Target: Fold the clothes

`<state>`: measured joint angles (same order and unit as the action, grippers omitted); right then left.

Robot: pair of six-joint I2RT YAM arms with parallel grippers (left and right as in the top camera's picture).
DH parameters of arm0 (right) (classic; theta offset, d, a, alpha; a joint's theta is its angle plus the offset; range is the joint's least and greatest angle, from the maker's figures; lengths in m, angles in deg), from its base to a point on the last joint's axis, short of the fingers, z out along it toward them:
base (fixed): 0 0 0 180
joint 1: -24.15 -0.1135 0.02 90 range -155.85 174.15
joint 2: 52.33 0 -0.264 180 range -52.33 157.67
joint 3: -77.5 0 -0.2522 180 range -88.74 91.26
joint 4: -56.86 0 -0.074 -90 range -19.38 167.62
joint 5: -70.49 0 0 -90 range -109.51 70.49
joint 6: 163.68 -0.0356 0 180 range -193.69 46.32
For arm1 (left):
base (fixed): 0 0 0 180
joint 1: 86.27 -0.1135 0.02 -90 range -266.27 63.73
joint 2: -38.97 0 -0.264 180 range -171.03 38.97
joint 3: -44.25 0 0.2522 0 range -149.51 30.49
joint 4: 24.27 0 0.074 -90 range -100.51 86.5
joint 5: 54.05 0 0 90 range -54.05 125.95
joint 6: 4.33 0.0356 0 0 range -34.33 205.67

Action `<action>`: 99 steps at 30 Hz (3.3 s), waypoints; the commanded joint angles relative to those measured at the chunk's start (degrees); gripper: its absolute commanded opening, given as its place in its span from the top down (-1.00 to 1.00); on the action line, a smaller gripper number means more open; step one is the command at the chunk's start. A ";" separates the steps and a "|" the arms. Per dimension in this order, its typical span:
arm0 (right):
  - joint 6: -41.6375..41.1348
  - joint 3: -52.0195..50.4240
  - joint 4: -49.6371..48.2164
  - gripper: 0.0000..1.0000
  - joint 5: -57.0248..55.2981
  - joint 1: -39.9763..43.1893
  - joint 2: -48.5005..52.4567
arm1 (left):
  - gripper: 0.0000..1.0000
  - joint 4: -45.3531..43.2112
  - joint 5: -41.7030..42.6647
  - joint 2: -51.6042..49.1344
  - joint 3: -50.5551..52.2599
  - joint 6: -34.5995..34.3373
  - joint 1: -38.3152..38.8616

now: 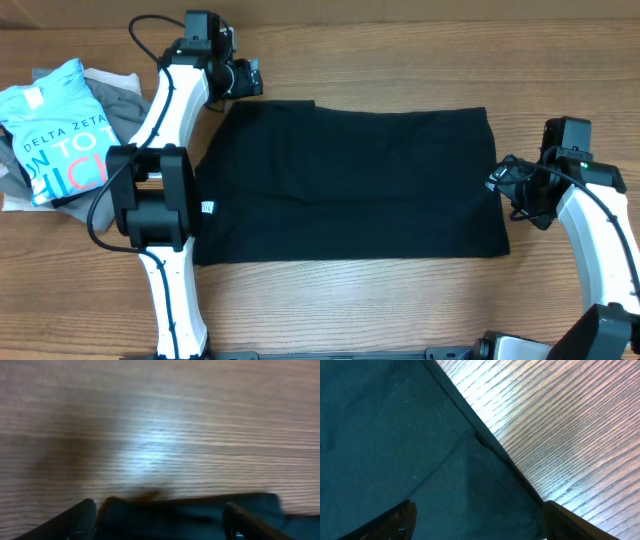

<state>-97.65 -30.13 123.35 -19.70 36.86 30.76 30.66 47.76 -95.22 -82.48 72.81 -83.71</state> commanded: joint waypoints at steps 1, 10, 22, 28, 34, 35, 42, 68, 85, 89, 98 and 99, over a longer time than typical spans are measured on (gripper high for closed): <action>0.22 1.42 -0.11 -0.68 0.31 0.22 -0.90 | -0.58 1.44 -0.09 -3.15 -1.57 1.07 -0.11; 0.22 1.42 -0.09 -0.67 0.33 0.22 -0.90 | -0.25 4.15 0.48 -6.91 -1.57 1.29 1.22; 0.26 1.42 -1.51 -0.49 0.35 0.22 -0.90 | 0.63 4.87 0.72 -6.80 -1.57 1.27 1.20; 7.61 3.61 -3.87 -0.37 6.86 0.22 2.47 | 0.86 7.45 0.26 -6.67 -1.60 1.07 0.59; 10.34 20.76 -3.72 -0.39 7.39 0.15 16.68 | 0.85 7.52 1.01 -6.60 -1.60 -1.53 -0.46; 10.54 23.50 -5.33 -0.40 7.45 0.07 19.34 | 0.85 7.50 1.20 -6.60 -1.60 -1.53 -0.46; 12.85 28.63 -23.19 -0.35 5.11 -2.64 33.86 | 0.83 7.69 1.36 -6.60 -1.60 -1.51 -0.35; 8.11 30.49 -23.91 0.93 0.17 -1.62 41.59 | 0.92 8.33 2.58 -6.03 -2.89 -1.27 -1.07; 7.43 36.00 -1.20 0.93 -0.17 0.87 30.53 | 0.92 17.29 4.31 6.54 -3.13 -1.31 -2.67; 7.48 36.00 4.68 0.93 -0.22 0.87 29.24 | 0.92 21.64 4.31 8.87 -3.13 -1.29 -2.64; 7.21 35.98 19.61 0.92 -2.73 0.94 29.20 | 0.92 37.11 2.60 9.03 -3.13 -1.25 -2.64; 7.13 35.98 20.26 0.92 -3.06 0.94 29.20 | 0.92 37.83 2.62 9.03 -3.13 -1.27 -2.64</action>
<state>-90.02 4.60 141.97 -20.20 37.30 61.95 66.73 51.39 -87.88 -84.68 71.91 -85.67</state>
